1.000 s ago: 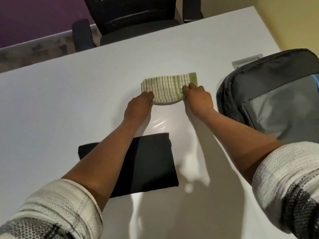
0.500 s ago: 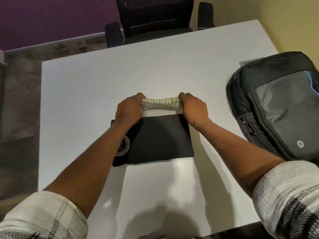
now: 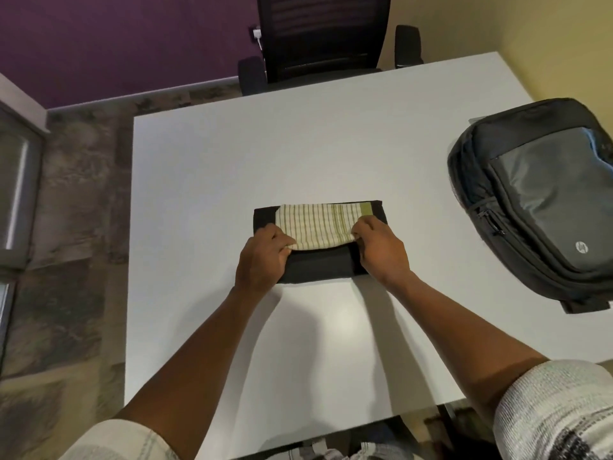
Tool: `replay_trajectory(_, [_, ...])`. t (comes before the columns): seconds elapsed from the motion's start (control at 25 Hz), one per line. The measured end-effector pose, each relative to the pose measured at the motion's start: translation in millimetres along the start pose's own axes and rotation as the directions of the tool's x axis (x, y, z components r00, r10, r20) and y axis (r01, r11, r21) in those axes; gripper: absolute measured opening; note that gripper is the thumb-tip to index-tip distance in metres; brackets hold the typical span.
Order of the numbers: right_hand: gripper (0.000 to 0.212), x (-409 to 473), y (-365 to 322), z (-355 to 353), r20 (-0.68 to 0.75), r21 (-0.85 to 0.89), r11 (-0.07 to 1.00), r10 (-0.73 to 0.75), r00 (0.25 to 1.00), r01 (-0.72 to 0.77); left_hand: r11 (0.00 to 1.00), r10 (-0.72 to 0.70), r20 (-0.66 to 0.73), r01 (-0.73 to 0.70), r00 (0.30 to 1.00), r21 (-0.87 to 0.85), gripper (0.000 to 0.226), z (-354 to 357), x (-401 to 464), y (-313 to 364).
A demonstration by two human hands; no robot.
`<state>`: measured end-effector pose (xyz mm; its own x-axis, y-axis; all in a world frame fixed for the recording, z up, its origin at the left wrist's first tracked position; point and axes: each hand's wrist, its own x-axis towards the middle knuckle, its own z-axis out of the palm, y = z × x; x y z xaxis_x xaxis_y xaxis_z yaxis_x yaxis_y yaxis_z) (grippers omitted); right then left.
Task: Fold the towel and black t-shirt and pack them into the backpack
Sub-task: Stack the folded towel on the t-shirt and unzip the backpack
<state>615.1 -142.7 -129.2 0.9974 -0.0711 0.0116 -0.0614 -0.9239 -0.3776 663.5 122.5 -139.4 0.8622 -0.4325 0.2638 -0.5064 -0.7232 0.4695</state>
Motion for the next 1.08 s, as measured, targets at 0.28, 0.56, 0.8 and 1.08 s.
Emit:
replay_trajectory(0.28, [0.041,-40,9,6,0.032,0.081,0.995,0.063,0.998,-0.065,0.983,-0.182,0.188,0.171,0.965,0.073,0.037,8,-35,5])
replay_trajectory(0.56, [0.087,-35,13,8,0.342,0.174,0.897,0.331,0.879,-0.406,0.88,-0.451,0.434,0.469,0.78,0.071,0.082,24,-33,7])
replay_trajectory(0.8, [0.077,-24,14,20,0.401,0.228,0.884,0.295,0.867,-0.407,0.878,-0.427,0.476,0.478,0.769,0.015,0.088,24,-45,3])
replay_trajectory(1.08, [0.068,-2,13,24,0.402,0.224,0.899,0.266,0.876,-0.376,0.882,-0.434,0.474,0.468,0.766,0.051,0.092,25,-50,3])
